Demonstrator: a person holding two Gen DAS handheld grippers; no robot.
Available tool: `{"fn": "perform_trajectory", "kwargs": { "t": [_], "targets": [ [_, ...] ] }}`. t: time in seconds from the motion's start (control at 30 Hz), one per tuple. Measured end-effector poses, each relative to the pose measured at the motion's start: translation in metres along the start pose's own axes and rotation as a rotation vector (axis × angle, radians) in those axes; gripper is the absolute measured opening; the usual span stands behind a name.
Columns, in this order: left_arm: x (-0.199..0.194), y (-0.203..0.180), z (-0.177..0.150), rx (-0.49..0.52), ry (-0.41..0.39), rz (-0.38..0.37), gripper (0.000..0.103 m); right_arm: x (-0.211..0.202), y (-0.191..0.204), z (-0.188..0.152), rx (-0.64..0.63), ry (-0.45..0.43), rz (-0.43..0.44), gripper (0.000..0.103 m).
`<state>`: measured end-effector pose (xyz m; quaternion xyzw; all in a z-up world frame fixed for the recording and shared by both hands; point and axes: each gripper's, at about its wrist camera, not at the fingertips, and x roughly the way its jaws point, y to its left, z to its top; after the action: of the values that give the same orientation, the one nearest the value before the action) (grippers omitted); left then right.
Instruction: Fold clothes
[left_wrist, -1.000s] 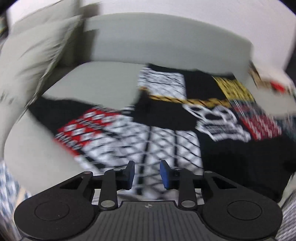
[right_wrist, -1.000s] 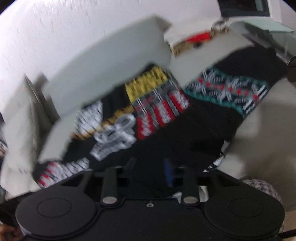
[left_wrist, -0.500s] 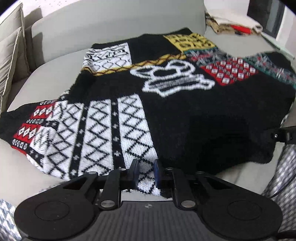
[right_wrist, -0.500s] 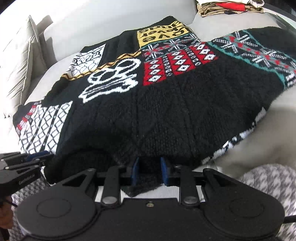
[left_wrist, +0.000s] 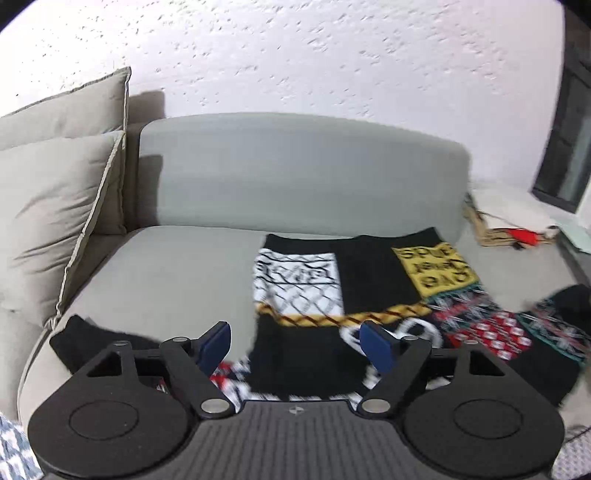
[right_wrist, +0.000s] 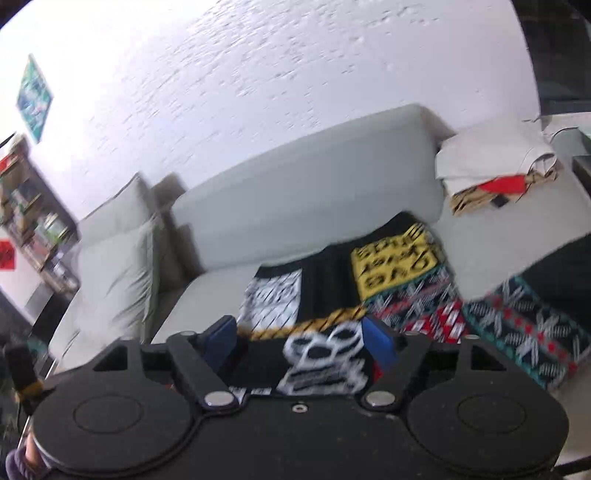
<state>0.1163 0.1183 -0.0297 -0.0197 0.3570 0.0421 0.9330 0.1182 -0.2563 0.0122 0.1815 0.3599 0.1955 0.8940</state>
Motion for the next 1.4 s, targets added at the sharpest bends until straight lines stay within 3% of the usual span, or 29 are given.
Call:
{"fn": "perform_trajectory", "kwargs": {
  "t": [0.2,0.27,0.33,0.43,0.53,0.73,0.8,0.83,0.9,0.93,0.97,1.07,1.17,1.23,1.3,1.33,1.37,1.4],
  "targets": [
    [0.118,0.035,0.01,-0.092,0.085,0.07,0.082,0.106,-0.063,0.025,0.114,0.058,-0.095,0.072],
    [0.156,0.044,0.012,-0.116,0.102,0.093,0.081,0.145,-0.089,0.031,0.151,0.07,-0.121,0.055],
    [0.191,0.055,0.015,-0.128,0.119,0.115,0.081,0.183,-0.111,0.038,0.166,0.075,-0.155,0.048],
    [0.234,0.07,0.024,-0.157,0.13,0.134,0.082,0.23,-0.138,0.052,0.159,0.073,-0.198,0.049],
    [0.274,0.085,0.036,-0.18,0.141,0.138,0.085,0.27,-0.166,0.067,0.185,0.074,-0.217,0.061],
    [0.337,0.092,0.047,-0.242,0.175,-0.027,0.084,0.33,-0.205,0.082,0.215,0.099,-0.197,0.064],
    [0.345,0.079,0.047,-0.172,0.152,-0.017,0.084,0.343,-0.207,0.081,0.197,0.109,-0.167,0.061],
    [0.347,0.07,0.047,-0.12,0.137,-0.004,0.078,0.349,-0.207,0.081,0.187,0.113,-0.151,0.055],
    [0.342,0.055,0.05,-0.05,0.118,-0.004,0.034,0.36,-0.198,0.08,0.117,0.125,-0.181,0.042],
    [0.338,0.048,0.051,-0.021,0.108,-0.004,0.013,0.363,-0.188,0.079,0.039,0.125,-0.216,0.028],
    [0.333,0.038,0.052,0.023,0.089,0.048,0.012,0.363,-0.178,0.077,-0.031,0.121,-0.236,0.019],
    [0.318,0.01,0.049,0.219,-0.021,0.205,0.012,0.345,-0.158,0.074,-0.116,0.029,-0.274,0.016],
    [0.314,0.002,0.055,0.274,-0.105,0.257,0.012,0.32,-0.152,0.071,-0.107,-0.131,-0.347,0.015],
    [0.321,0.0,0.06,0.264,-0.12,0.265,0.014,0.309,-0.154,0.067,-0.075,-0.22,-0.406,0.015],
    [0.337,-0.005,0.062,0.27,-0.089,0.278,0.017,0.322,-0.159,0.058,-0.096,-0.196,-0.465,0.016],
    [0.35,-0.009,0.058,0.276,-0.031,0.293,0.017,0.329,-0.161,0.053,-0.111,-0.179,-0.493,0.017],
    [0.36,-0.012,0.055,0.281,0.019,0.309,0.021,0.34,-0.165,0.05,-0.117,-0.112,-0.513,0.018],
    [0.356,-0.016,0.053,0.289,0.01,0.331,0.024,0.343,-0.168,0.048,-0.105,-0.076,-0.516,0.018]
  ]
}}
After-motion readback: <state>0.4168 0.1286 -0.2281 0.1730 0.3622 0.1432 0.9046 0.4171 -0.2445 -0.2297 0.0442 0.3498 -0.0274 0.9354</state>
